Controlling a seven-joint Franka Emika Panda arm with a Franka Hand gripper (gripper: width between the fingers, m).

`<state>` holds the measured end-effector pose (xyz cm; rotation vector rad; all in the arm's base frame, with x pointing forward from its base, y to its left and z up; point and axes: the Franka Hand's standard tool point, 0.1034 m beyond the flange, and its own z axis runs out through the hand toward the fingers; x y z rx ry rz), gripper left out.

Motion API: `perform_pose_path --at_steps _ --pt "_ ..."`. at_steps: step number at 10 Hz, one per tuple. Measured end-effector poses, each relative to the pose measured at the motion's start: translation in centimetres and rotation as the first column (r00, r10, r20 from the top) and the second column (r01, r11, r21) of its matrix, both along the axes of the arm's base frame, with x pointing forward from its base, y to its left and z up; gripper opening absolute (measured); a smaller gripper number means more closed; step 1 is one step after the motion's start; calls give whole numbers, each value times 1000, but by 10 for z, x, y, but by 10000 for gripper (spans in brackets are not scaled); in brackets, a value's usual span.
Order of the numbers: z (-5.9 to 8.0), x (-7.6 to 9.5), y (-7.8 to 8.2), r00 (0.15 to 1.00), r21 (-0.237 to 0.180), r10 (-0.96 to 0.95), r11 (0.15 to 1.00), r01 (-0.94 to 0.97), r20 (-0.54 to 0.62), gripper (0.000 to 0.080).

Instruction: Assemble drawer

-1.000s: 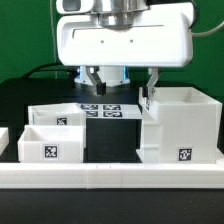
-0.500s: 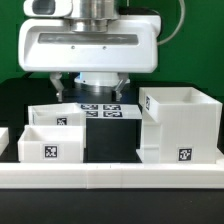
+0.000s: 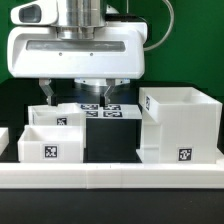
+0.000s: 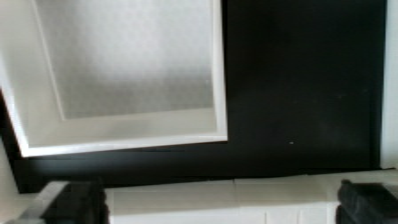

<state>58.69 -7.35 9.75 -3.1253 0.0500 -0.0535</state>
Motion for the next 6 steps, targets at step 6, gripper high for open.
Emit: perform_pose_path --at_steps 6 --pt "-41 -26 -16 1000 -13 29 1000 -29 -9 649"
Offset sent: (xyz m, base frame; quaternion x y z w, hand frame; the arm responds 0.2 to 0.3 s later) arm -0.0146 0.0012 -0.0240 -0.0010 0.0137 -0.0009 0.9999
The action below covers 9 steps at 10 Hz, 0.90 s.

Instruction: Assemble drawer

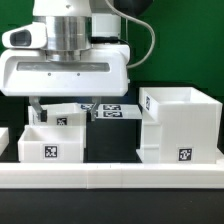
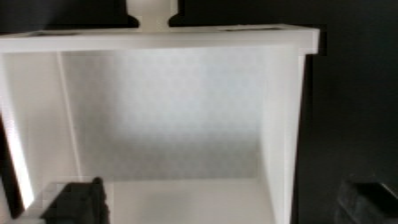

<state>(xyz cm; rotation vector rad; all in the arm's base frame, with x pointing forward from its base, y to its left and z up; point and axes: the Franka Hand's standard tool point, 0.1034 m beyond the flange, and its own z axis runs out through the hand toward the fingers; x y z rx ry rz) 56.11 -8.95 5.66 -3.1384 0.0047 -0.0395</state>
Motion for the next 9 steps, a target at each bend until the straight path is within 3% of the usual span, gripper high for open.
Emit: perform_pose_path --at_steps 6,9 --pt "-41 -17 9 1000 -22 12 1000 -12 -9 649" --pt "-49 -19 18 1000 -23 19 1000 -20 -13 649"
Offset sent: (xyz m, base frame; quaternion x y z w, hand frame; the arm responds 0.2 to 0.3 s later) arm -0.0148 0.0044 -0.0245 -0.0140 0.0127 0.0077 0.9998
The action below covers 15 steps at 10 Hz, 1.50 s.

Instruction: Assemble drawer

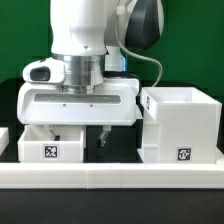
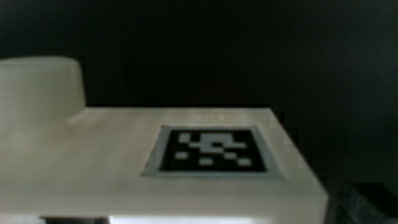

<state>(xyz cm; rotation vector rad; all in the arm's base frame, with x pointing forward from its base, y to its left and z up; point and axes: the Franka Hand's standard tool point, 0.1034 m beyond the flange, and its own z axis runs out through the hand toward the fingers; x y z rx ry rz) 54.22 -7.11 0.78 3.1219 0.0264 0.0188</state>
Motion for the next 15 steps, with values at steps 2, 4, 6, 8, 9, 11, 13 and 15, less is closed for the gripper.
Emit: perform_pose_path --at_steps 2,4,6,8,9,11,13,15 --pt "-1 -1 2 1000 2 3 1000 -3 -2 649" --pt "-2 -1 2 1000 2 3 1000 -3 -4 397" --pt "-2 -1 2 1000 2 2 1000 -2 -4 261" --pt "-2 -1 1 1000 1 1 1000 -1 -4 40" --pt "0 0 1 1000 2 0 1000 0 -3 40" --pt "2 1 1 1000 5 0 1000 0 -7 40" --pt "2 0 1 1000 5 0 1000 0 -9 40" --pt "3 0 -1 999 6 32 999 -32 -14 40"
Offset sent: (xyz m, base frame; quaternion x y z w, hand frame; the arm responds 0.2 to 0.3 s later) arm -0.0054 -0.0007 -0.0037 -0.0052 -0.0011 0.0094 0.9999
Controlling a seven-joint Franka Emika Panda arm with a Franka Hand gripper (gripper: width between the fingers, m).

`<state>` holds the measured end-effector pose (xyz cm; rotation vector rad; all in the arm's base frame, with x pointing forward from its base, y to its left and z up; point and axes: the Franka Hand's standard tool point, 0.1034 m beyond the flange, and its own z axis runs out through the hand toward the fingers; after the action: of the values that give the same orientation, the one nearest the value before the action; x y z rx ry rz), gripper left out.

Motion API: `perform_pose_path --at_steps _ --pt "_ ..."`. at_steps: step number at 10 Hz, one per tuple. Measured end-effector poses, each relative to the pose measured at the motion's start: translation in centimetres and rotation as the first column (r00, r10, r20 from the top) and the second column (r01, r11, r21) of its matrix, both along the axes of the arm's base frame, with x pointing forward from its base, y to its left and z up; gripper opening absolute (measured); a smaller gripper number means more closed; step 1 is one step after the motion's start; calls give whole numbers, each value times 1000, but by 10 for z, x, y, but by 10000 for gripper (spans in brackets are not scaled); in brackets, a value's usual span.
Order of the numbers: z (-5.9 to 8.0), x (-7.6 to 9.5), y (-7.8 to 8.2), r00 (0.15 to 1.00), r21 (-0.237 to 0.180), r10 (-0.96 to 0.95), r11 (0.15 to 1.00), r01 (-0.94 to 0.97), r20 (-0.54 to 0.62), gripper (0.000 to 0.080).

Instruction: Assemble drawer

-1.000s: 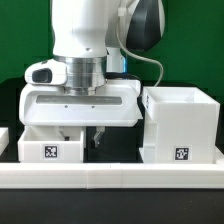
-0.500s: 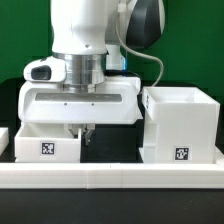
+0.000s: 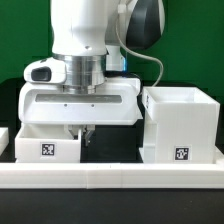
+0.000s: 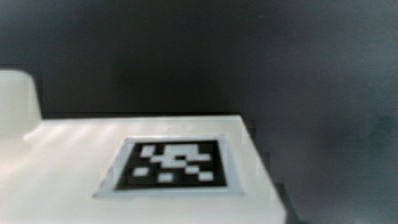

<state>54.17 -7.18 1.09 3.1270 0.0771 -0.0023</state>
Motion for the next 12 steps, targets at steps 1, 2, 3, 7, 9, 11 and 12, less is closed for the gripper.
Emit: perform_pose_path --at_steps 1,2,3,7,9,11,12 --pt "9 0 -7 999 3 51 999 -51 0 41" --pt "14 -2 -11 996 3 87 996 -87 4 41" --pt "15 -4 -14 989 3 151 989 -151 5 41" --pt "15 -6 -16 973 1 230 973 -230 0 41" --pt "15 -6 -16 928 1 373 928 -373 -3 41" --pt "17 -10 -12 820 -6 572 820 -572 -20 41" --pt "17 -12 -12 776 -5 630 776 -631 -26 41"
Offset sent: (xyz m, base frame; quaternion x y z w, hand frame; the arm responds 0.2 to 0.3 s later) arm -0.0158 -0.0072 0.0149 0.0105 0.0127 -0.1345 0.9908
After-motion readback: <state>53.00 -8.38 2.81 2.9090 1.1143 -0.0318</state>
